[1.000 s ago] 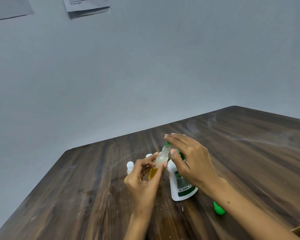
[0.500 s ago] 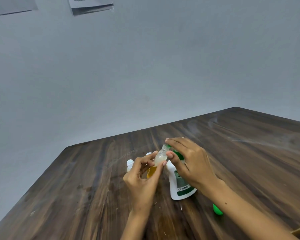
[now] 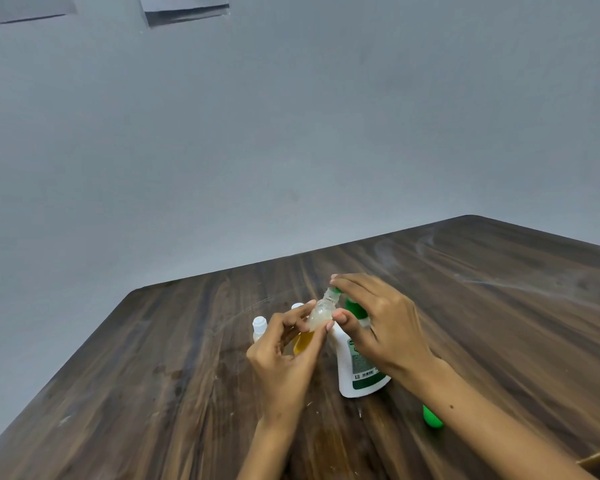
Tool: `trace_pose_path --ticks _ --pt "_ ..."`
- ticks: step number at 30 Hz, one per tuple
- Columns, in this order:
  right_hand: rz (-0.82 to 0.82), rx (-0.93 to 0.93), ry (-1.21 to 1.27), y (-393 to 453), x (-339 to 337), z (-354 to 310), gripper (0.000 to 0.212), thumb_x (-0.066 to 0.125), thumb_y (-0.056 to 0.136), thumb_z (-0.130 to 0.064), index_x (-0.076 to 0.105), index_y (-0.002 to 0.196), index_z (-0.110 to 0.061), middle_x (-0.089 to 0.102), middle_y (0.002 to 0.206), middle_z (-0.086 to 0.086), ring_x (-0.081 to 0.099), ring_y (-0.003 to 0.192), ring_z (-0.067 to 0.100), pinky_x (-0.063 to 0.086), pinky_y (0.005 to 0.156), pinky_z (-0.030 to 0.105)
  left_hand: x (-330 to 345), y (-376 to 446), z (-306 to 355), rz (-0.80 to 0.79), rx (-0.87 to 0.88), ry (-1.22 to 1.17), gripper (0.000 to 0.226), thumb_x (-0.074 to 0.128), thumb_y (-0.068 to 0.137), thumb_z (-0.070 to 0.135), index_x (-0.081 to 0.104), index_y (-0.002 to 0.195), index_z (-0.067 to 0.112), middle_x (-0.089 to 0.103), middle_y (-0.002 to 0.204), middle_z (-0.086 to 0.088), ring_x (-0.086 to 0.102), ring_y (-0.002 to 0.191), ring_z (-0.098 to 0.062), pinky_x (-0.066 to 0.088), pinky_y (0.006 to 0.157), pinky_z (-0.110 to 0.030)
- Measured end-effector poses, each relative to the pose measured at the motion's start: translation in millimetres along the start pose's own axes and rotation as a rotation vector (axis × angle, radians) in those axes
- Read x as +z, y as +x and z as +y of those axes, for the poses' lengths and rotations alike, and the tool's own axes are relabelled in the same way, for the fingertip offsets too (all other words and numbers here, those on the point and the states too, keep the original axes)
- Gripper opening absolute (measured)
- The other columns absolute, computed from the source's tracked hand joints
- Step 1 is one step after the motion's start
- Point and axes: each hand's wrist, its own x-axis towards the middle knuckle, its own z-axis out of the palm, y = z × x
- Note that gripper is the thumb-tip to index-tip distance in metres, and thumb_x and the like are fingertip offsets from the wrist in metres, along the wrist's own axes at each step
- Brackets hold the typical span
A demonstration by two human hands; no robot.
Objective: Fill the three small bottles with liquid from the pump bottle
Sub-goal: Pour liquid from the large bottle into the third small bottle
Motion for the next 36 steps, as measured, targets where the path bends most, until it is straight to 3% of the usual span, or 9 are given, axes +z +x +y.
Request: trace_pose_path --ticks 3,8,14,18,24,30,36 --pt "-0.014 -0.020 -0.011 5.2 -3.9 0.1 0.083 0.014 0.092 -0.070 0.068 0.114 -0.010 0.067 0.115 0.002 0.062 0.106 0.015 0.041 0.088 0.022 0.2 -0.5 0.7 0.002 -0.010 -0.019 0.024 0.084 0.068 0.003 0.062 0.078 0.005 0.074 0.100 0.000 0.071 0.100 -0.009 0.059 0.079 -0.024" --pt "-0.019 0.026 -0.019 3.0 -0.1 -1.8 0.080 0.018 0.091 -0.071 0.072 0.105 -0.013 0.070 0.105 0.000 0.065 0.093 0.014 0.042 0.074 0.017 -0.1 -0.7 -0.2 -0.001 -0.019 -0.016 0.023 0.084 0.069 0.004 0.063 0.078 0.007 0.075 0.098 -0.002 0.071 0.099 -0.010 0.060 0.078 -0.027" --pt "-0.034 0.005 -0.013 6.6 -5.5 -1.8 0.080 0.016 0.092 -0.069 0.069 0.113 -0.013 0.068 0.115 0.001 0.063 0.103 0.015 0.040 0.080 0.018 0.3 -1.0 4.4 -0.005 -0.043 -0.046 0.022 0.080 0.071 0.016 0.063 0.079 0.005 0.074 0.100 0.000 0.071 0.099 -0.008 0.059 0.078 -0.024" --pt "-0.032 0.055 -0.010 4.4 -2.8 -3.3 0.077 0.020 0.092 -0.069 0.071 0.108 -0.015 0.070 0.109 -0.002 0.064 0.097 0.012 0.036 0.075 0.008 0.6 0.2 3.4 -0.009 -0.047 -0.038 0.022 0.081 0.071 0.015 0.063 0.079 0.004 0.074 0.099 -0.001 0.071 0.099 -0.009 0.059 0.078 -0.024" --pt "-0.046 0.046 -0.021 9.8 -7.8 -6.1 0.078 0.018 0.091 -0.071 0.071 0.111 -0.016 0.068 0.114 -0.003 0.062 0.102 0.011 0.032 0.078 0.006 0.7 -0.5 4.9 0.008 -0.030 -0.030 0.024 0.082 0.069 0.013 0.062 0.077 0.002 0.074 0.096 0.003 0.071 0.097 -0.007 0.058 0.078 -0.021" --pt "-0.021 0.079 -0.038 5.6 -3.4 -7.9 0.077 0.019 0.092 -0.069 0.074 0.098 -0.017 0.072 0.100 -0.005 0.065 0.090 0.010 0.034 0.069 0.005 1.4 -0.8 3.2 0.002 -0.048 -0.041 0.023 0.083 0.069 0.012 0.063 0.078 0.007 0.073 0.099 0.006 0.070 0.099 -0.007 0.058 0.080 -0.023" --pt "-0.091 0.044 -0.025 13.2 -10.5 -7.4 0.085 0.012 0.089 -0.074 0.070 0.113 -0.016 0.068 0.116 -0.002 0.062 0.105 0.013 0.035 0.076 0.010 1.5 -1.8 2.1 0.005 -0.057 -0.050 0.022 0.082 0.071 0.018 0.062 0.078 0.011 0.074 0.098 0.004 0.071 0.096 -0.008 0.059 0.078 -0.027"
